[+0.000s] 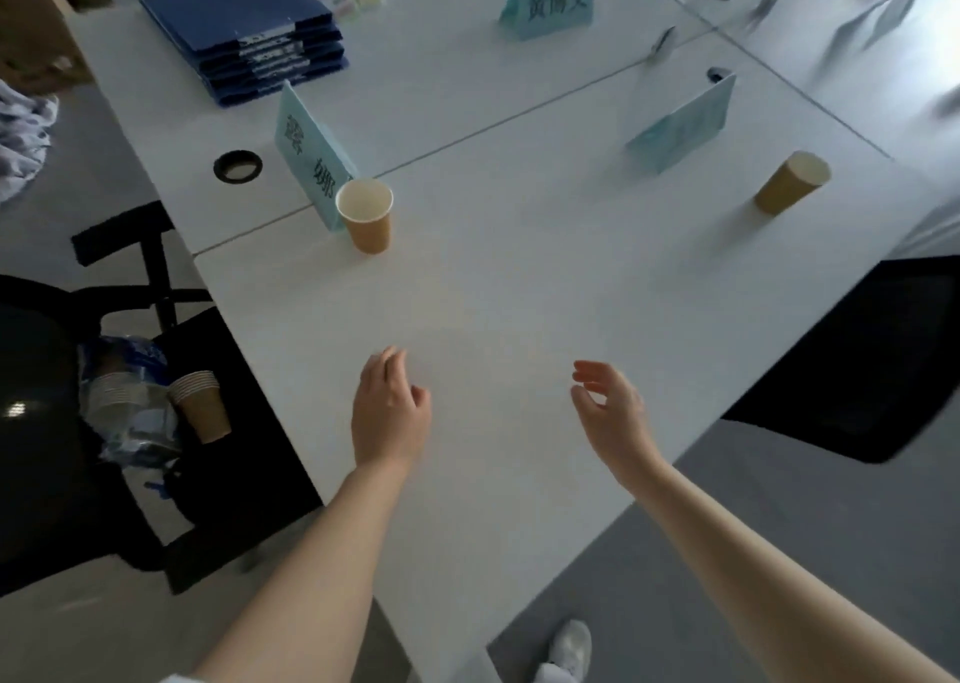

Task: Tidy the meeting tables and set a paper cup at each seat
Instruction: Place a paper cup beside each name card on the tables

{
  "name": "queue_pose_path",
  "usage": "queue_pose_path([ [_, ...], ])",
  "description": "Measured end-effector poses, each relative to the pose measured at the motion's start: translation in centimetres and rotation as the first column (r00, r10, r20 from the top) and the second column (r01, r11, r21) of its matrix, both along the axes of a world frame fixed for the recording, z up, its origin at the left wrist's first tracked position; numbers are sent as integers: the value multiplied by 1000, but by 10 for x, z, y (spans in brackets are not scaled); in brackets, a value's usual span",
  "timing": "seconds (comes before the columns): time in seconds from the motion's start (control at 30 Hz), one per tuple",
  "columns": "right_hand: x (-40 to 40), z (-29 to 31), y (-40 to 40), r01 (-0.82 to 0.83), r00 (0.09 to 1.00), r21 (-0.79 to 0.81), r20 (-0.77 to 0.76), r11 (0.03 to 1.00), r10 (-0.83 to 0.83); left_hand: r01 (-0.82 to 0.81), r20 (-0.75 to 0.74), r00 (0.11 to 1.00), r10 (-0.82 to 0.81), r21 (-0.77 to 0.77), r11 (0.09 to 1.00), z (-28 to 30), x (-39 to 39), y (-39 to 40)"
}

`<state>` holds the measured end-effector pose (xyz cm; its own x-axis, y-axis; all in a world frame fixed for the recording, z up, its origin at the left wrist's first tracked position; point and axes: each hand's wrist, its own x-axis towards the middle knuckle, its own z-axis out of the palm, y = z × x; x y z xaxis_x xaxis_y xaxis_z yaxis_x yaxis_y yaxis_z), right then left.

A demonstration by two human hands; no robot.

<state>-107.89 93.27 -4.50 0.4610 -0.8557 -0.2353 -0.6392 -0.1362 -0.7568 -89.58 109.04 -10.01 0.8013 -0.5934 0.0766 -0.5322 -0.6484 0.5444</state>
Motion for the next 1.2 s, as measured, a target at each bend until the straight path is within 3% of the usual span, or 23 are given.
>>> queue_pose_path([
  [0.2, -99, 32, -28, 107, 993, 10, 41, 994, -107, 108, -103, 988, -112, -36, 993, 29, -114, -40],
  [0.4, -211, 56, -74, 176, 976, 29, 125, 984, -178, 115, -194, 972, -132, -97, 989, 48, -244, -104],
  [0.67, -350, 64, -156, 129, 985, -19, 114, 991, -126, 74, -254, 960, -120, -183, 980, 64, -381, -196],
  [0.9, -370, 69, -235, 96, 985, -9, 145, 995, -93, 35, -288, 954, -81, -161, 986, 67, -409, -258],
  [1.2, -326, 69, -363, -7, 991, 47, 136, 999, 0, -126, -331, 939, 90, -90, 988, 42, -373, -378],
])
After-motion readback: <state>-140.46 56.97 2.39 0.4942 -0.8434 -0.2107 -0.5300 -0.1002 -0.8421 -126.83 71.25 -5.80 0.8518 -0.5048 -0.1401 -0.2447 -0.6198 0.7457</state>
